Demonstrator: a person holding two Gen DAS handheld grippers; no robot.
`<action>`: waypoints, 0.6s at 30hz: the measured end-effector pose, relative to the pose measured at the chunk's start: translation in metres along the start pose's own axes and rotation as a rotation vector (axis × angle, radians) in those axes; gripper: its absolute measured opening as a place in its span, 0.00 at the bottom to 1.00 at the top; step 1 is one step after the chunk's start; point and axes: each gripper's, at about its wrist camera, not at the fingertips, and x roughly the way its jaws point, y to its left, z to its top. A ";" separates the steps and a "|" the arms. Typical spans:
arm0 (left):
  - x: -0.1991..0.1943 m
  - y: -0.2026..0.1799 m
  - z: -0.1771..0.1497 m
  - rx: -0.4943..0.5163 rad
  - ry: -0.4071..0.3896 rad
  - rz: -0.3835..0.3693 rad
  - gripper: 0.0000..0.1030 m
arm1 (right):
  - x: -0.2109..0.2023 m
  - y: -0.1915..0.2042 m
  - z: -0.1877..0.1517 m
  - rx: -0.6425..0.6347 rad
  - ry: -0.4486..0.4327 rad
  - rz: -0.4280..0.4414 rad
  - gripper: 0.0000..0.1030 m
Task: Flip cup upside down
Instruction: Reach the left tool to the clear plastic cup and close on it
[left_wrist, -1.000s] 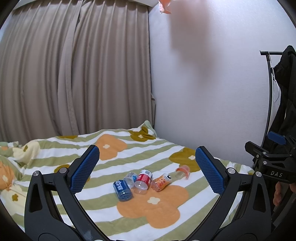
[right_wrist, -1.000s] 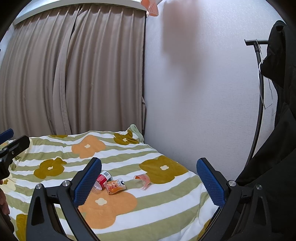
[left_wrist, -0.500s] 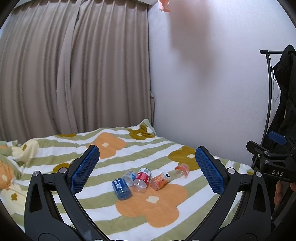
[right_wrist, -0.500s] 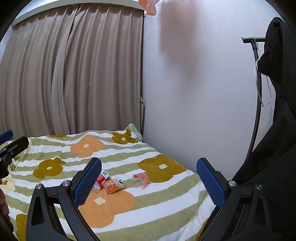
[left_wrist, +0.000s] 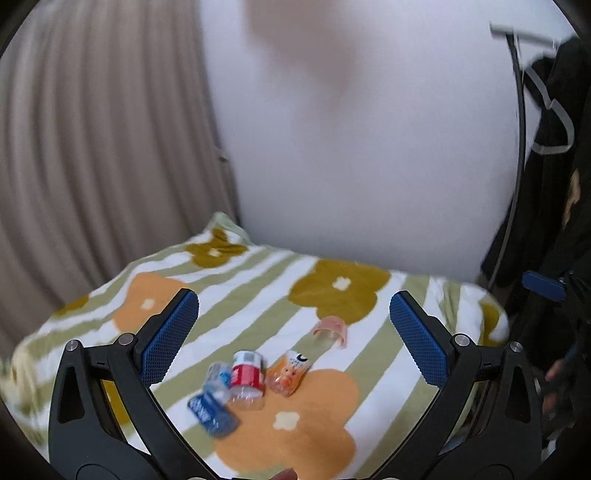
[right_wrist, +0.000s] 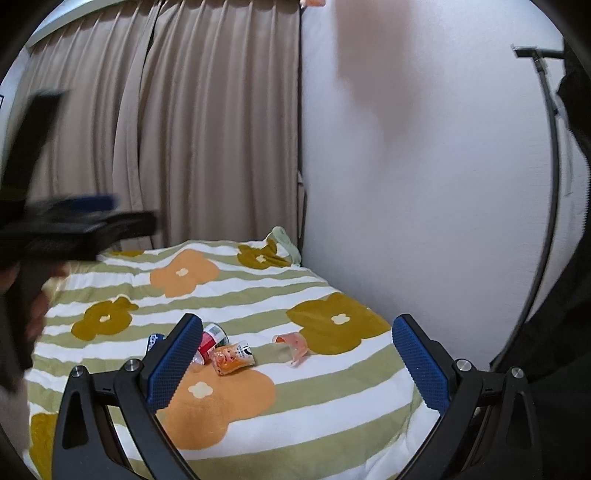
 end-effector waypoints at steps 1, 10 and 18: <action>0.024 -0.003 0.009 0.036 0.048 -0.020 1.00 | 0.005 -0.001 -0.001 -0.001 0.006 0.005 0.99; 0.237 -0.035 0.012 0.230 0.465 -0.142 1.00 | 0.084 -0.014 -0.033 0.022 0.096 0.045 0.99; 0.366 -0.045 -0.058 0.230 0.772 -0.207 1.00 | 0.137 -0.024 -0.078 0.078 0.162 0.051 1.00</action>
